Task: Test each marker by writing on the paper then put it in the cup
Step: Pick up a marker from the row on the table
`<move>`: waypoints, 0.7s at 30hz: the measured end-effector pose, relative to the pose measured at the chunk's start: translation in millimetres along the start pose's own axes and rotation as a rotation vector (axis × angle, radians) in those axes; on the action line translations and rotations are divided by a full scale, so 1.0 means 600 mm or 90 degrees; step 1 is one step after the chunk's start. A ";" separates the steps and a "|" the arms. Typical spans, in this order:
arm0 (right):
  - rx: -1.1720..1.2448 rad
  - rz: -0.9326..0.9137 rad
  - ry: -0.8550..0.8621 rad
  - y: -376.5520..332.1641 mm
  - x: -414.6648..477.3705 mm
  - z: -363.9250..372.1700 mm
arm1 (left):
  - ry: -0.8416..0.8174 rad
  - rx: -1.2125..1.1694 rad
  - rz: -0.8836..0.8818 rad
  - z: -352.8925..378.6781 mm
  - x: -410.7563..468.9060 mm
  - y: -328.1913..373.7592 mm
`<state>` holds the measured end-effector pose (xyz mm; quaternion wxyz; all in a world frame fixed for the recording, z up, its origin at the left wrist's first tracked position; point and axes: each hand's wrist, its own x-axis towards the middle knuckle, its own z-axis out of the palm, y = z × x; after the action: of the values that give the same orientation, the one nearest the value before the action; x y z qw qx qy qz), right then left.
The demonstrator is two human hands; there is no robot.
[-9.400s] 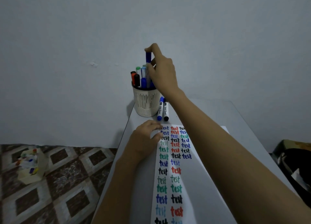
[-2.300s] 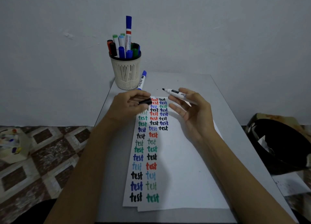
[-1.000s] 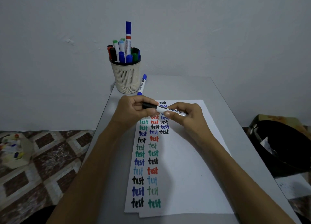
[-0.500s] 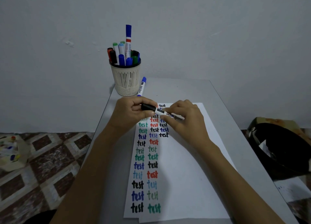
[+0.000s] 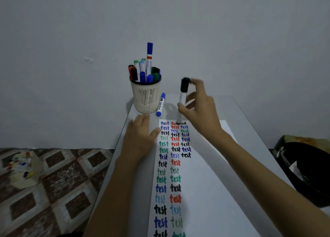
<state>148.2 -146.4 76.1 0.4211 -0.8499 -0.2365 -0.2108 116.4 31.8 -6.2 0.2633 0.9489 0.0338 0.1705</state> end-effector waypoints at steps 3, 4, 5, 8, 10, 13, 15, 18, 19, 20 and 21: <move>0.041 -0.046 0.054 -0.030 0.069 0.014 | -0.017 0.060 0.020 0.007 -0.001 0.001; 0.059 -0.064 0.085 -0.038 0.092 0.018 | -0.014 0.059 0.021 0.006 -0.002 0.001; 0.082 -0.079 0.116 -0.047 0.113 0.021 | -0.015 0.055 0.020 0.006 -0.001 0.000; 0.140 -0.107 0.209 -0.067 0.165 0.033 | -0.011 0.044 0.020 0.003 -0.002 0.004; 0.153 -0.121 0.247 -0.078 0.184 0.043 | -0.005 0.034 0.022 0.001 -0.004 0.008; 0.131 -0.130 0.241 -0.085 0.198 0.067 | -0.003 0.019 0.021 -0.001 -0.005 0.009; 0.093 -0.142 0.199 -0.083 0.201 0.086 | 0.005 0.011 0.025 -0.001 -0.005 0.009; 0.003 -0.155 0.093 -0.074 0.198 0.110 | 0.017 0.004 0.037 -0.001 -0.005 0.009; -0.020 -0.162 0.073 -0.072 0.197 0.115 | 0.018 0.005 0.039 0.000 -0.004 0.009; -0.032 -0.170 0.071 -0.070 0.195 0.119 | 0.018 0.007 0.040 0.000 -0.004 0.008; -0.037 -0.178 0.081 -0.070 0.195 0.122 | 0.018 0.008 0.042 0.001 -0.003 0.008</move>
<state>228.9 -38.0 126.4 0.3773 -0.8054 -0.3188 -0.3275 114.6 27.3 -4.8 0.2509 0.9487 0.0074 0.1922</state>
